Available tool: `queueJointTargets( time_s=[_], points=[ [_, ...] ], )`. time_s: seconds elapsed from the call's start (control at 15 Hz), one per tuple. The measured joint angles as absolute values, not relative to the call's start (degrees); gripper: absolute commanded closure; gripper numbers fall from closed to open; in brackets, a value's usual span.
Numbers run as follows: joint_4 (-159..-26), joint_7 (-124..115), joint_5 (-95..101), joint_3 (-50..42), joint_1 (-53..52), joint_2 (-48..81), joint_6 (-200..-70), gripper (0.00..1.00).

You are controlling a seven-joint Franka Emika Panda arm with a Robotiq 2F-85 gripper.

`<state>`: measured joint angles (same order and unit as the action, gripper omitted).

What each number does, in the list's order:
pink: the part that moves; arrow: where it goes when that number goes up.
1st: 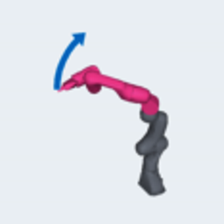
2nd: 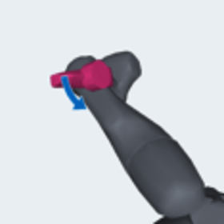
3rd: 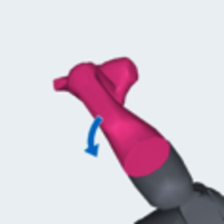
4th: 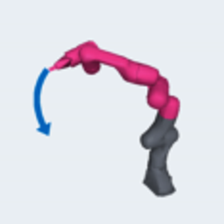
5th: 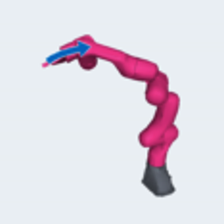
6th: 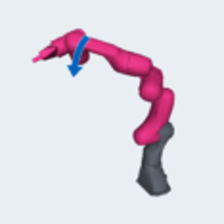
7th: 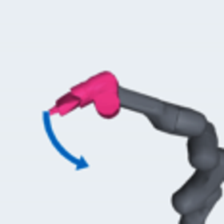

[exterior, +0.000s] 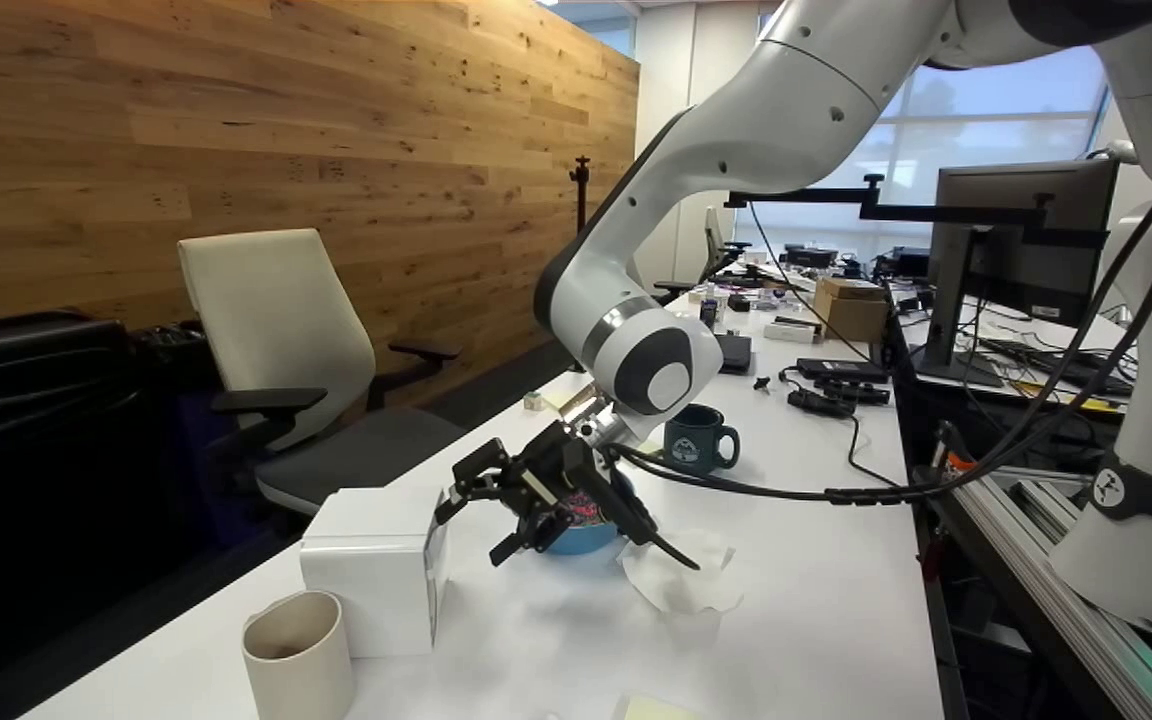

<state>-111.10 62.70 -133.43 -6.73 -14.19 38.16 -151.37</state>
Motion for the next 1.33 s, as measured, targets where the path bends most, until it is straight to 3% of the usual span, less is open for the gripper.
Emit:
queueJointTargets(
  time_s=[1.33],
  points=[
    [-107.18,56.78,-136.13,-6.79,-14.86,40.78,-152.00,0.00]
  ],
)
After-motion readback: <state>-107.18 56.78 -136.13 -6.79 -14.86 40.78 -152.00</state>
